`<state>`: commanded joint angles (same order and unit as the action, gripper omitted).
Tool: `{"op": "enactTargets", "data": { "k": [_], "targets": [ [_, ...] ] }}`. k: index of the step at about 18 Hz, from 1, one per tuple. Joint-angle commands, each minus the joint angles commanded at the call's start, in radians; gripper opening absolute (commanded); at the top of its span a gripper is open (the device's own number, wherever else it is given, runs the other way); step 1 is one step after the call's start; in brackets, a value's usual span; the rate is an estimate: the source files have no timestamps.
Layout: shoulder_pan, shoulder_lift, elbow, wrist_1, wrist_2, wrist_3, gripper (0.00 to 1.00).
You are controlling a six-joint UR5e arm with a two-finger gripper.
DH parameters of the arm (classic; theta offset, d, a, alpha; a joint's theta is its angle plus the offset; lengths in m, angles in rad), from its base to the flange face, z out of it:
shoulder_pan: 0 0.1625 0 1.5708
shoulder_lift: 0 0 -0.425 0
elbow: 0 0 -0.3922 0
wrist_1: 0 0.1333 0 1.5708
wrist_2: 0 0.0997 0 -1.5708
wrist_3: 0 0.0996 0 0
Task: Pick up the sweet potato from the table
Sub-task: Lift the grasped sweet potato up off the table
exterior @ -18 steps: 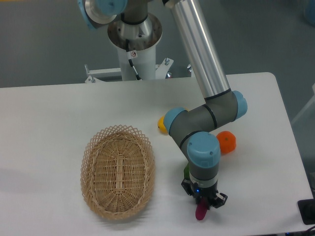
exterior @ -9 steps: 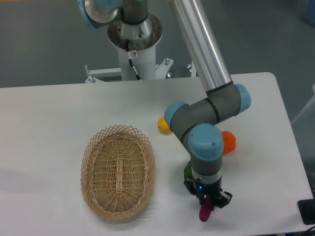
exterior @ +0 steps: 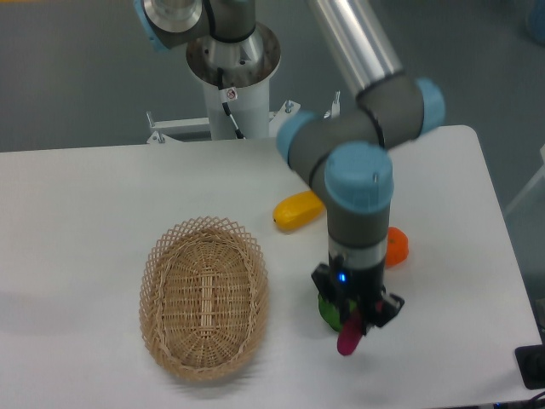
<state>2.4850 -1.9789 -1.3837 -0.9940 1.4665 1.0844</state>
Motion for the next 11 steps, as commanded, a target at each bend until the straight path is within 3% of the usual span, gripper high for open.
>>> {"op": "enactTargets", "data": {
  "k": [2,8,11],
  "targets": [
    [0.021,0.018,0.002,-0.023,0.000,0.055,0.41],
    [0.103,0.069,0.003,-0.167,-0.023,0.235,0.41],
    [0.111,0.077,0.003,-0.178,-0.023,0.259,0.41]
  ]
}}
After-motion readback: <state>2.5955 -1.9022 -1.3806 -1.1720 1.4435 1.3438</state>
